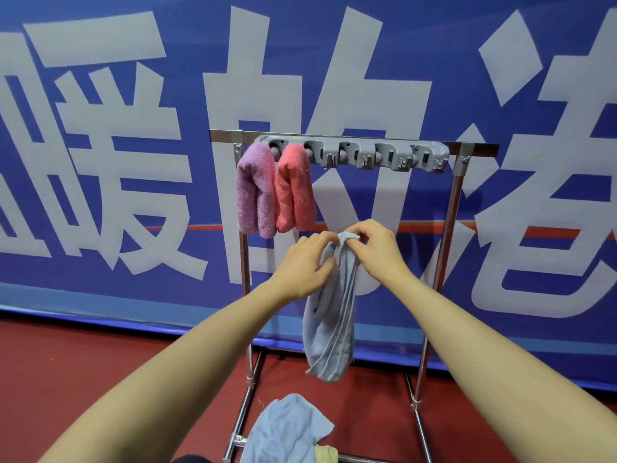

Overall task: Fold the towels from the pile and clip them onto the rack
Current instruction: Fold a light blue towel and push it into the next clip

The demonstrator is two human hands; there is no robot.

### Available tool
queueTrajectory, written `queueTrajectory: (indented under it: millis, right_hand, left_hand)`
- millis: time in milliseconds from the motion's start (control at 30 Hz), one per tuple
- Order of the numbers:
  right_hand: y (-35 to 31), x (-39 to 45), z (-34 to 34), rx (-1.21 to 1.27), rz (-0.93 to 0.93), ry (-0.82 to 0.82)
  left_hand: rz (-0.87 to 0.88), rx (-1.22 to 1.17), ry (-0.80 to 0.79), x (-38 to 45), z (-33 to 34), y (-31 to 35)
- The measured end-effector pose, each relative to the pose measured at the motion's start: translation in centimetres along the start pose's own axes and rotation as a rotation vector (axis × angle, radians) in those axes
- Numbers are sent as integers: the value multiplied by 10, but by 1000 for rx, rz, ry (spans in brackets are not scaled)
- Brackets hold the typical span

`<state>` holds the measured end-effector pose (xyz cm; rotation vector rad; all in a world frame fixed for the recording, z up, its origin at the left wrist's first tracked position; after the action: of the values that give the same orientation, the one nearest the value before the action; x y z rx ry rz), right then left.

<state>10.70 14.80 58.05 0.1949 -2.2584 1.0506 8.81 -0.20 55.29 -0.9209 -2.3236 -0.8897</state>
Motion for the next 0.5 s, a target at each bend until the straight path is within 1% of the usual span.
queueTrajectory:
  millis: [133, 333, 400, 500]
  right_hand:
    - [-2, 6, -7, 41, 38, 136]
    - [-4, 15, -22, 70, 54, 291]
    - [-2, 17, -28, 65, 77, 337]
    - [5, 15, -33, 2, 125, 370]
  left_hand:
    - [-17, 70, -54, -9, 8, -8]
    - [-87, 365, -259, -14, 26, -25]
    - [-116, 435, -252, -14, 26, -27]
    - [-130, 536, -134, -4, 12, -29]
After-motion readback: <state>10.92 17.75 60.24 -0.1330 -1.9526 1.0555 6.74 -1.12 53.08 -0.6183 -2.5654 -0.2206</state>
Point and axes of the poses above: each hand's wrist, its own x-axis towards the middle knuckle, its own z-axis out of the palm, y = z × x, the point moved 3 cm from there along x, towards the middle knuckle, and after that the axes turned 5 degrees about y, right-handed, at the moved point
